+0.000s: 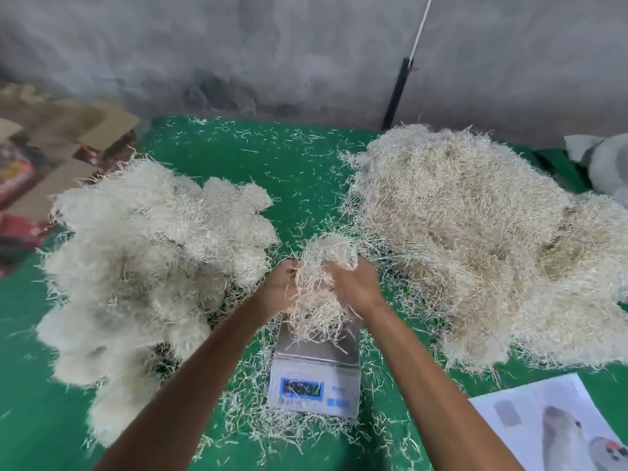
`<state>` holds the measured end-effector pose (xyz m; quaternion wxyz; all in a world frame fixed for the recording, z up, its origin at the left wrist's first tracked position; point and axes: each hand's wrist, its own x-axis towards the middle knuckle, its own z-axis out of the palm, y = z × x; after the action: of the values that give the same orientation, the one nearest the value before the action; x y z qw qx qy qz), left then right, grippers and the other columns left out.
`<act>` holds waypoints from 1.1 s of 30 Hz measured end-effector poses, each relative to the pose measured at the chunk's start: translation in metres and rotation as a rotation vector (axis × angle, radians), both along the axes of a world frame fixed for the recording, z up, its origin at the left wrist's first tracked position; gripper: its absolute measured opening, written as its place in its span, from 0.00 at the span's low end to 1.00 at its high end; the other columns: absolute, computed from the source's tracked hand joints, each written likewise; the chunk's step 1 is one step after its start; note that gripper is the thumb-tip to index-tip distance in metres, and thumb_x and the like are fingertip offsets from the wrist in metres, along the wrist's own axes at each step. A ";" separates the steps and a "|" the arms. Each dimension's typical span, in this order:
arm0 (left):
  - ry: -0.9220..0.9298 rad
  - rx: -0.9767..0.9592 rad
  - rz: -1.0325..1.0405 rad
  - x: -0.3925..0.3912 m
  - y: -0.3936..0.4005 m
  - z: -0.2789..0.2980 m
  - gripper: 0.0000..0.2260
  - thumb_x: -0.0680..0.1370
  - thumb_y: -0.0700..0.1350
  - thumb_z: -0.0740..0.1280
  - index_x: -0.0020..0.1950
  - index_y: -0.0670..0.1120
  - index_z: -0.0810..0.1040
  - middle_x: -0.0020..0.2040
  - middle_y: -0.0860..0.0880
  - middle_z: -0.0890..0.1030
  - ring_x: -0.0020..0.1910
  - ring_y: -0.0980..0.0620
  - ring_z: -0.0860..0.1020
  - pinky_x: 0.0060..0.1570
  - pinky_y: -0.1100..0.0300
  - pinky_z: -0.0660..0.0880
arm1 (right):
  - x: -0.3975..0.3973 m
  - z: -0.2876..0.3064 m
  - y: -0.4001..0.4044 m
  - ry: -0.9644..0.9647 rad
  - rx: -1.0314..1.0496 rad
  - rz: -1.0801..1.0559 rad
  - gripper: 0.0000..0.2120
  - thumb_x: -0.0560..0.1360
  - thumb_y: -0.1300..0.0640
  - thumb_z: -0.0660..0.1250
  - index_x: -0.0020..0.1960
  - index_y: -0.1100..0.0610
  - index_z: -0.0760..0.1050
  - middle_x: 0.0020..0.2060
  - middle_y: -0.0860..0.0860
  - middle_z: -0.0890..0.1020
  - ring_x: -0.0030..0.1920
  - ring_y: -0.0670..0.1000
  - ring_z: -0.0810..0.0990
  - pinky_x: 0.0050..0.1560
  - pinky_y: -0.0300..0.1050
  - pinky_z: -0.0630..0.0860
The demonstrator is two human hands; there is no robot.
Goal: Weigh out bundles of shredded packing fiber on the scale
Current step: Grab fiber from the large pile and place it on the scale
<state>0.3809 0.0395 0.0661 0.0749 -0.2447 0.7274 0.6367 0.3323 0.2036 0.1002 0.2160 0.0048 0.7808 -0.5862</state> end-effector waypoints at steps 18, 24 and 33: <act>-0.002 -0.010 0.336 0.078 -0.010 -0.081 0.20 0.84 0.62 0.52 0.73 0.57 0.68 0.70 0.53 0.72 0.66 0.50 0.71 0.70 0.42 0.66 | 0.047 -0.066 0.041 0.282 0.271 0.080 0.44 0.71 0.25 0.65 0.79 0.49 0.64 0.74 0.48 0.73 0.66 0.46 0.75 0.61 0.47 0.77; 0.009 -0.032 0.339 0.095 -0.008 -0.087 0.30 0.80 0.69 0.48 0.79 0.57 0.61 0.79 0.54 0.63 0.77 0.50 0.61 0.76 0.46 0.54 | 0.061 -0.081 0.052 0.343 0.245 -0.084 0.23 0.86 0.44 0.57 0.72 0.59 0.71 0.55 0.40 0.79 0.51 0.32 0.80 0.48 0.29 0.79; 0.098 -0.073 0.221 0.080 -0.012 -0.085 0.24 0.81 0.64 0.58 0.76 0.57 0.66 0.75 0.54 0.68 0.65 0.57 0.69 0.66 0.54 0.65 | 0.079 -0.098 0.055 0.289 0.263 -0.076 0.22 0.86 0.44 0.59 0.72 0.58 0.70 0.50 0.34 0.73 0.43 0.24 0.77 0.35 0.22 0.71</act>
<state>0.4607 0.0275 -0.0189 -0.0403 -0.2947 0.7215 0.6252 0.4115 0.2588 0.0021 0.0768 -0.0219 0.8728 -0.4815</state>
